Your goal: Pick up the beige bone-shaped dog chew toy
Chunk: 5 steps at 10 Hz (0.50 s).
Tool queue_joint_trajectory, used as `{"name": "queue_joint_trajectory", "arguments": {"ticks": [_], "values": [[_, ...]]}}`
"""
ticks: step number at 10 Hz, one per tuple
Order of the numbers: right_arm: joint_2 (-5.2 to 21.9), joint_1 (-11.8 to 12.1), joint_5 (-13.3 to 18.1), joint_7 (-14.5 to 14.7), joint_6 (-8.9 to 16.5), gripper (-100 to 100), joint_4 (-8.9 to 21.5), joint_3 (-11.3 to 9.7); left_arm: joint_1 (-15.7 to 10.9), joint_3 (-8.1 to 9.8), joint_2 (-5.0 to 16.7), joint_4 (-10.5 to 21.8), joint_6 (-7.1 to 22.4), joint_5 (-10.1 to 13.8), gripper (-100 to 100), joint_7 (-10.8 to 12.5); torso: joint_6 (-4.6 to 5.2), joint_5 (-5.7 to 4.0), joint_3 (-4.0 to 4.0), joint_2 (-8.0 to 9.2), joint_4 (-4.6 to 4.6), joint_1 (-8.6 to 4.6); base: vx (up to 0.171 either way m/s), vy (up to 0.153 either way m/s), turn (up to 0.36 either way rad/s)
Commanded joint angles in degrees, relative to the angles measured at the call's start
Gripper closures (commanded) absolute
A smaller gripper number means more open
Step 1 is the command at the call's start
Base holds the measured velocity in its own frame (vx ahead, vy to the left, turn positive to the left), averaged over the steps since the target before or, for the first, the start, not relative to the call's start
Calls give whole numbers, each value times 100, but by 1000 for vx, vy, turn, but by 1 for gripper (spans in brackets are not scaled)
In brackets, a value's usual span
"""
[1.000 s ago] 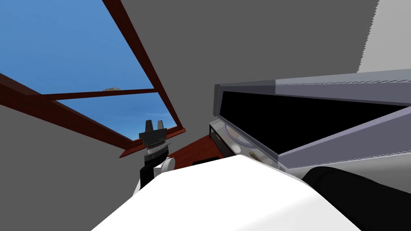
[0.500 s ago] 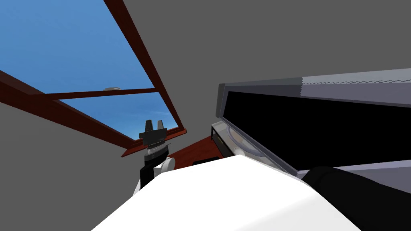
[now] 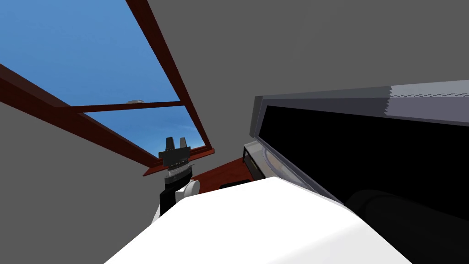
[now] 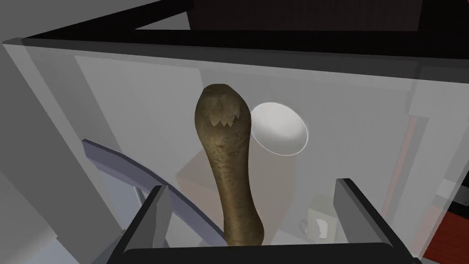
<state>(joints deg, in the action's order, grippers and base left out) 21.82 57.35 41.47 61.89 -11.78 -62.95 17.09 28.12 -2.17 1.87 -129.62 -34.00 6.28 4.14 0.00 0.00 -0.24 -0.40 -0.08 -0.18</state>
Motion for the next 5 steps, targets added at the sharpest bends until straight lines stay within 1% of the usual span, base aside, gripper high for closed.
{"name": "queue_joint_trajectory", "arguments": {"ticks": [1, 2, 3, 5], "values": [[21, -63, -37, 274, 172, -100, 210, -57, 0, 0, 0, 0, 0, 0, 0, 0, 0, 0, 0, 0, 0, 0, 157, -113, 169], [15, -122, -65, 414, 230, -100, 344, -78, 0, 0, 0, 0, 0, 0, 0, 0, 0, -3, -2, -3, -1, -13, 150, -91, 136], [-2, -185, -93, 536, 280, -100, 462, -105, 0, 0, 0, 0, 0, 0, 0, 0, 1, -3, -2, -2, -1, -7, 149, -53, 121], [-70, -319, -140, 714, 352, -100, 637, -181, 0, 0, 0, 0, 0, 0, 0, 0, 2, 1, 1, 3, 0, 10, 116, -55, 85]]}}
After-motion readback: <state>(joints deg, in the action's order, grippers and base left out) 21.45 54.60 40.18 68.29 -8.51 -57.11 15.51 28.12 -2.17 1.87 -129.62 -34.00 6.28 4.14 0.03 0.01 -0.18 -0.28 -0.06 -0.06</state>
